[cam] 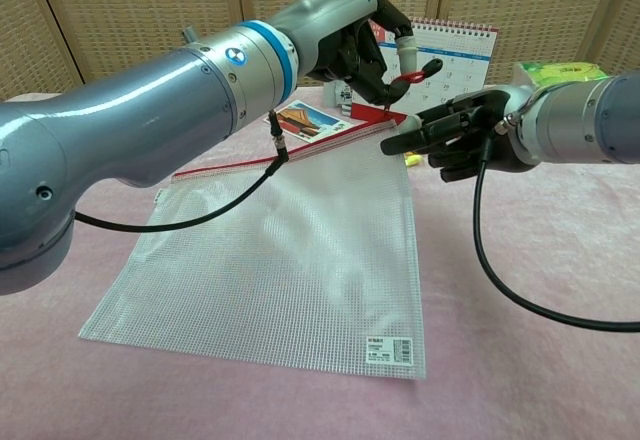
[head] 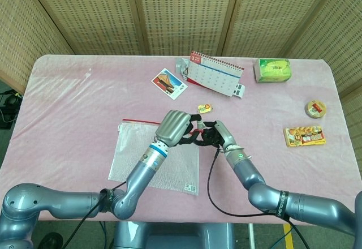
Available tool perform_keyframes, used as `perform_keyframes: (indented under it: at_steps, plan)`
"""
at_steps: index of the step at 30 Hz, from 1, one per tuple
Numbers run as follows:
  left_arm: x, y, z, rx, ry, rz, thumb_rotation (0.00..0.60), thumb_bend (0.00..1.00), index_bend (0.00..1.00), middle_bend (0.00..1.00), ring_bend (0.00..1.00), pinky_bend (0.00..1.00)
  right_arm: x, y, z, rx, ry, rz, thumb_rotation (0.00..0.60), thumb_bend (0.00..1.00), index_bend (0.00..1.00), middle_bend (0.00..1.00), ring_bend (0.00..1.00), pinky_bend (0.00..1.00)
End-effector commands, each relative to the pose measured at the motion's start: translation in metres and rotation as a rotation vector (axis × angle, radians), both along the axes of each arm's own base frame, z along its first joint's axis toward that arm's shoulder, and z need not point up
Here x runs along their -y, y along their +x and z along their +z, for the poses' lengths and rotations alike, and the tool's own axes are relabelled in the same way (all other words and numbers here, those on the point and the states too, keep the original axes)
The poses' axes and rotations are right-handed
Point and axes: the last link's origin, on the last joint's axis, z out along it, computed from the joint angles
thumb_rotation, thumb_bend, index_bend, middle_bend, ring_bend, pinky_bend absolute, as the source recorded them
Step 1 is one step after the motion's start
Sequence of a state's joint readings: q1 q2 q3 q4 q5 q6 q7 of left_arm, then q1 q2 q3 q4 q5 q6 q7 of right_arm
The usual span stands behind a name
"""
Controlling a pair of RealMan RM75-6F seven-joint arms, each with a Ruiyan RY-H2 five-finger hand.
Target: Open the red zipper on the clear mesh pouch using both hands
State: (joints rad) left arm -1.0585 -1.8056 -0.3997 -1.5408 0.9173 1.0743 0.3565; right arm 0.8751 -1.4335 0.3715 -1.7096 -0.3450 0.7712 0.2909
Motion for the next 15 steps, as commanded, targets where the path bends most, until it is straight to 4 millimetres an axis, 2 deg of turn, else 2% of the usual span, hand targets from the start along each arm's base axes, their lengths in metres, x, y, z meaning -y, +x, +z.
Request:
perform_keyframes:
  at_steps: [1,6,15]
  plan:
    - [0.0001,0.0001,-0.0004,0.003,-0.002,0.001,0.6,0.86,0.87,1.0,0.93,1.0,0.0,-0.0004,0.0002,0.003,0.005,0.004,0.6,0.52,0.68,0.96,0.97,1.0]
    - [-0.0007,-0.0004,0.0003,0.012,-0.009,0.008,0.6,0.86,0.87,1.0,0.93,1.0,-0.0005,-0.0002,0.0011,0.008,0.013,0.008,0.6,0.65,0.76,0.98,0.97,1.0]
    - [-0.0078,-0.0086,0.0016,0.014,-0.012,0.04,0.6,0.87,0.87,1.0,0.93,1.0,-0.0057,0.0005,0.0072,0.035,0.014,0.021,0.6,0.66,0.79,0.98,0.97,1.0]
